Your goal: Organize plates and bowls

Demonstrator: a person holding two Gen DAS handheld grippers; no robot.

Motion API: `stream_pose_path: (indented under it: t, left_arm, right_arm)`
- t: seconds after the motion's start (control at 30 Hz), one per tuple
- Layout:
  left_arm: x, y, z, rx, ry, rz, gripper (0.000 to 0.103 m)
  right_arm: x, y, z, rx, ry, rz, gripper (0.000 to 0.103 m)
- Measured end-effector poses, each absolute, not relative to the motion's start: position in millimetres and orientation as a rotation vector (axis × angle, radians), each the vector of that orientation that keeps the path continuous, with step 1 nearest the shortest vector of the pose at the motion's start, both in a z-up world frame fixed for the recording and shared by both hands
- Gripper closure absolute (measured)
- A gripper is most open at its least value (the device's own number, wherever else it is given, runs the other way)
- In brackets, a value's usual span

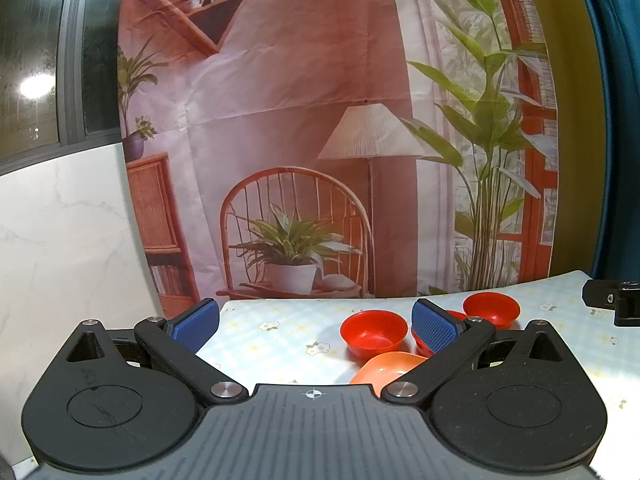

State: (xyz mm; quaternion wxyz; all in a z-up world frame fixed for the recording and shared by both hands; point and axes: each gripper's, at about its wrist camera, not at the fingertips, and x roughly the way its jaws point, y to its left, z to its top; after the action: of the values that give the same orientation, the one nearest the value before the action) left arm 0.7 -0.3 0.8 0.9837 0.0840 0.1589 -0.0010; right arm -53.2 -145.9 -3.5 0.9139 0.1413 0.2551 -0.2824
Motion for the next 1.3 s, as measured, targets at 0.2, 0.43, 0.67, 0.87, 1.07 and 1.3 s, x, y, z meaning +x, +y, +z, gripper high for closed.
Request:
stream_pose_path:
  t: [0.2, 0.43, 0.67, 0.87, 1.07, 1.3]
  left_arm:
    - [0.6, -0.3, 0.2, 0.169, 0.319, -0.001, 0.0]
    - [0.7, 0.0, -0.5, 0.169, 0.32, -0.002, 0.0]
    - [0.7, -0.1, -0.5, 0.169, 0.32, -0.002, 0.0]
    - [0.9, 0.1, -0.8, 0.169, 0.32, -0.003, 0.0]
    - [0.9, 0.2, -1.6, 0.17, 0.321, -0.004, 0.0]
    - [1.1, 0.7, -2.7, 0.17, 0.321, -0.004, 0.0]
  right_arm:
    - [-53.2, -145.0, -2.4, 0.291, 0.526, -0.581, 0.0]
    - [-53.2, -144.5, -3.3, 0.291, 0.525, -0.582, 0.0]
    - [-52.8, -144.4, -3.5, 0.292, 0.526, -0.581, 0.0]
    - [-52.8, -143.4, -4.4, 0.293, 0.527, -0.582, 0.0]
    - [-53.1, -143.6, -4.5, 0.294, 0.527, -0.581, 0.0]
    - [-52.8, -143.8, -4.0, 0.294, 0.528, -0.582, 0.0]
